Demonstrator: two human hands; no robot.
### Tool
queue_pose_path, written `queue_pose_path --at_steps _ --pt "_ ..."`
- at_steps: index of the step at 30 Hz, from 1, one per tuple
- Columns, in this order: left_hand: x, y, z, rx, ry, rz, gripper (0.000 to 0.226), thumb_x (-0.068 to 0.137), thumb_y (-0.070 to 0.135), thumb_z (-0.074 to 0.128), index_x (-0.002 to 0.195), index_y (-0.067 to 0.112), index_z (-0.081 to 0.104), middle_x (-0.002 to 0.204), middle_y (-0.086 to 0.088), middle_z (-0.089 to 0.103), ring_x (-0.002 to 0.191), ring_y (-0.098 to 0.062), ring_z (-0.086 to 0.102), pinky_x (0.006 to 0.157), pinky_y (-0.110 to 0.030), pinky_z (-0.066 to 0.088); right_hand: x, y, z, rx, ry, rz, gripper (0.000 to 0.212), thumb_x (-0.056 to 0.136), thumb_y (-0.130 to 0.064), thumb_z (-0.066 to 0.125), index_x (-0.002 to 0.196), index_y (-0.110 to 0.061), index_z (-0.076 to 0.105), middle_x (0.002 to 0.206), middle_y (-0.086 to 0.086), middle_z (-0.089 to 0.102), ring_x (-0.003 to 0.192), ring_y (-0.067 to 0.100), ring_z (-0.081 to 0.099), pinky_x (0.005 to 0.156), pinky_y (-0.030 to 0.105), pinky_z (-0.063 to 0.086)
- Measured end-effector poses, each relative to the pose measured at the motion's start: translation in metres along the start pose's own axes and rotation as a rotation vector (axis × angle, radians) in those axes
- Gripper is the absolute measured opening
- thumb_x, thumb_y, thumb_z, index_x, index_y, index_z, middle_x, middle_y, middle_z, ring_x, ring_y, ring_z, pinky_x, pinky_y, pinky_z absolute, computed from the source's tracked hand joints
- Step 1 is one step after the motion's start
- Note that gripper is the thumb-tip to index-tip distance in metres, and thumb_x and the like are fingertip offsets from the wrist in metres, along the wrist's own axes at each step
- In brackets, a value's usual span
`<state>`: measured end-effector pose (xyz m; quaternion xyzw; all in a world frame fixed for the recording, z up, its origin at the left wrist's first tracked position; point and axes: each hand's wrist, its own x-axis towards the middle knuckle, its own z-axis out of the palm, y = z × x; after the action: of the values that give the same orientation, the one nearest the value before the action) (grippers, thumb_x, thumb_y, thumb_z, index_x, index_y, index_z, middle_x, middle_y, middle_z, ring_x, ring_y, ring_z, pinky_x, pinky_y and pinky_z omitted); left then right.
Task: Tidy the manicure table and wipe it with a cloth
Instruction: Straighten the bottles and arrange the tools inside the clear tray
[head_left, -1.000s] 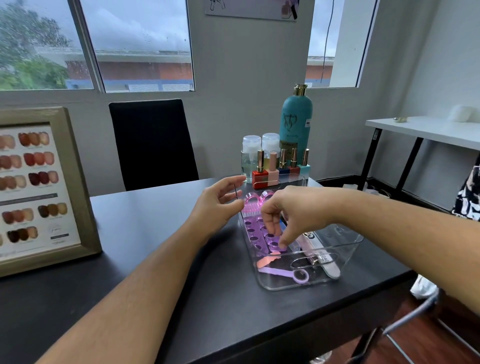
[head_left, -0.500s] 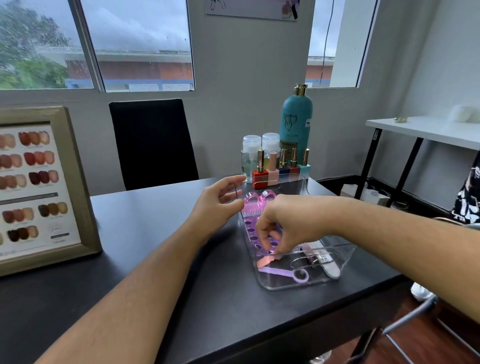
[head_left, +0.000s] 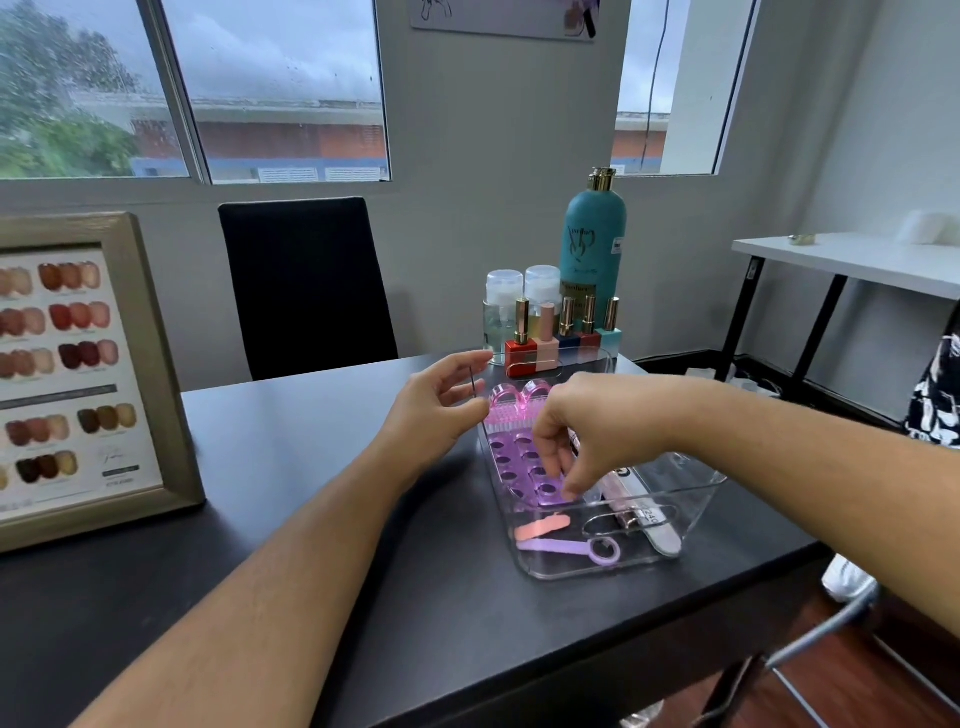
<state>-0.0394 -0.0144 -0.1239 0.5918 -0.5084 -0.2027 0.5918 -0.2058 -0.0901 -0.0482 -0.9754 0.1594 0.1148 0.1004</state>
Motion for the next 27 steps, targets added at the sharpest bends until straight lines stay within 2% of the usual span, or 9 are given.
queue_pose_path --at_steps 3,8,13,21,24,27 --pt "0.0 -0.001 0.0 0.0 -0.001 0.001 0.047 0.084 0.002 0.06 0.12 0.032 0.054 0.118 0.016 0.057 0.112 -0.007 0.056 0.081 -0.009 0.048 0.002 0.0 0.007 -0.031 0.005 0.009 0.015 0.074 -0.019 0.078 0.075 -0.023 0.064 0.075 -0.006 0.063 0.067 0.009 0.056 0.058 0.021 0.043" --pt "0.001 -0.001 0.0 0.004 0.0 0.001 0.047 0.084 0.002 0.061 0.122 0.031 0.054 0.12 0.015 0.057 0.114 -0.009 0.056 0.083 -0.012 0.049 0.004 0.002 0.007 -0.018 0.038 -0.015 0.016 0.074 -0.017 0.078 0.078 -0.024 0.065 0.077 -0.008 0.064 0.068 0.004 0.057 0.055 0.013 0.037" --pt "0.0 -0.001 0.0 0.015 0.003 0.006 0.047 0.084 0.003 0.06 0.121 0.031 0.054 0.12 0.016 0.056 0.114 -0.009 0.056 0.08 -0.009 0.048 0.005 0.003 0.006 0.061 0.076 -0.043 0.015 0.074 -0.032 0.078 0.078 -0.025 0.065 0.081 -0.007 0.065 0.062 -0.007 0.054 0.05 0.007 0.04" --pt "0.0 0.001 0.001 -0.008 -0.003 0.014 0.047 0.084 -0.001 0.059 0.123 0.026 0.054 0.117 0.016 0.057 0.111 -0.007 0.056 0.072 -0.005 0.047 0.014 -0.005 0.012 0.002 0.062 -0.056 0.022 0.072 -0.034 0.079 0.082 -0.022 0.063 0.086 -0.001 0.065 0.078 0.015 0.06 0.065 0.025 0.047" --pt "0.0 0.001 0.001 0.0 0.0 0.006 0.047 0.085 0.001 0.059 0.125 0.025 0.053 0.12 0.013 0.056 0.113 -0.008 0.055 0.074 -0.006 0.048 0.006 0.002 -0.002 0.049 0.09 -0.036 0.026 0.072 -0.038 0.079 0.088 -0.024 0.064 0.09 -0.004 0.066 0.081 0.01 0.059 0.071 0.026 0.048" --pt "0.001 0.001 0.001 0.011 0.0 -0.008 0.046 0.085 0.003 0.06 0.125 0.026 0.052 0.122 0.014 0.054 0.114 -0.008 0.053 0.072 -0.004 0.046 -0.005 0.012 -0.016 -0.005 0.08 0.022 0.027 0.071 -0.037 0.079 0.09 -0.028 0.063 0.091 -0.011 0.063 0.072 0.001 0.052 0.06 0.017 0.037"
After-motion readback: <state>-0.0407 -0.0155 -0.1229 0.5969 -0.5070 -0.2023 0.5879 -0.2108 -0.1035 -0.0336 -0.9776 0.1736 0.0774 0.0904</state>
